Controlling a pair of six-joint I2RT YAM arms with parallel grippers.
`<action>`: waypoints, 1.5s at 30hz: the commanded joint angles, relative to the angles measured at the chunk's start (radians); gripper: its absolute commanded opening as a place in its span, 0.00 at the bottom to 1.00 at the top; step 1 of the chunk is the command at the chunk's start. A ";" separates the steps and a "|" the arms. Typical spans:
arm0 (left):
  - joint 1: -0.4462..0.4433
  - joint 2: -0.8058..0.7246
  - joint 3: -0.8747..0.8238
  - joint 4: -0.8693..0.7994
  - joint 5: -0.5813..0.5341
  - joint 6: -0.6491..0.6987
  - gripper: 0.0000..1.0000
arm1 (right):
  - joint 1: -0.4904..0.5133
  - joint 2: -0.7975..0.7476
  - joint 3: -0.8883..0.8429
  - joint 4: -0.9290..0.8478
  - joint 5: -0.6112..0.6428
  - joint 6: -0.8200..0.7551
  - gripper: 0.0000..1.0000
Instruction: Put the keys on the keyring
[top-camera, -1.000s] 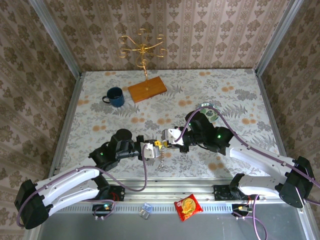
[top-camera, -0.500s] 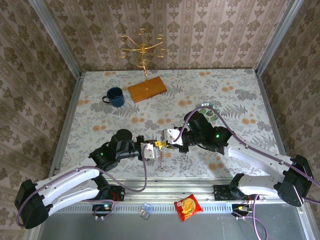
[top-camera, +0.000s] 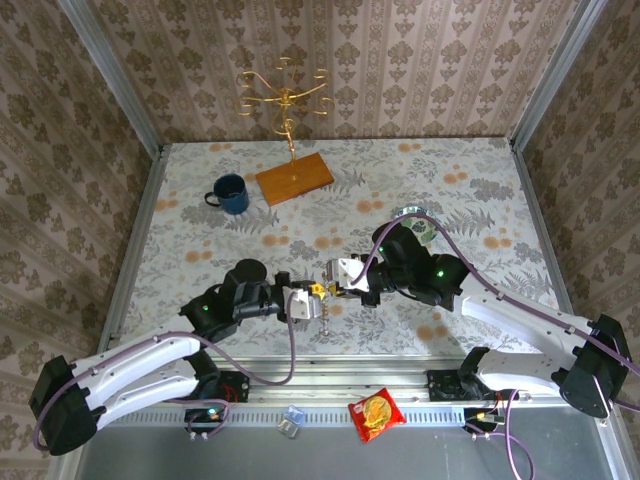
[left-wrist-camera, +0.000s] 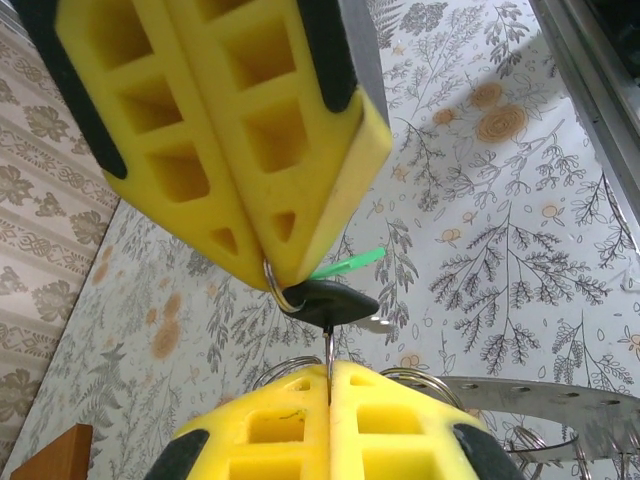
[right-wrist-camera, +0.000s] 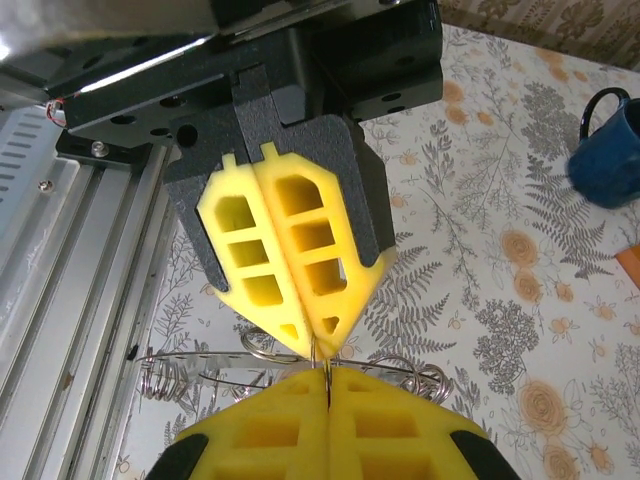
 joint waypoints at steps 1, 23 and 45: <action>-0.011 0.003 0.005 0.038 -0.001 0.029 0.00 | -0.005 0.003 0.001 -0.038 -0.020 -0.002 0.00; -0.020 -0.001 0.000 0.042 -0.003 0.027 0.00 | -0.004 0.031 -0.002 -0.021 0.005 0.005 0.00; -0.024 0.001 0.000 0.043 -0.009 0.032 0.00 | -0.005 0.025 -0.007 -0.036 0.004 -0.001 0.00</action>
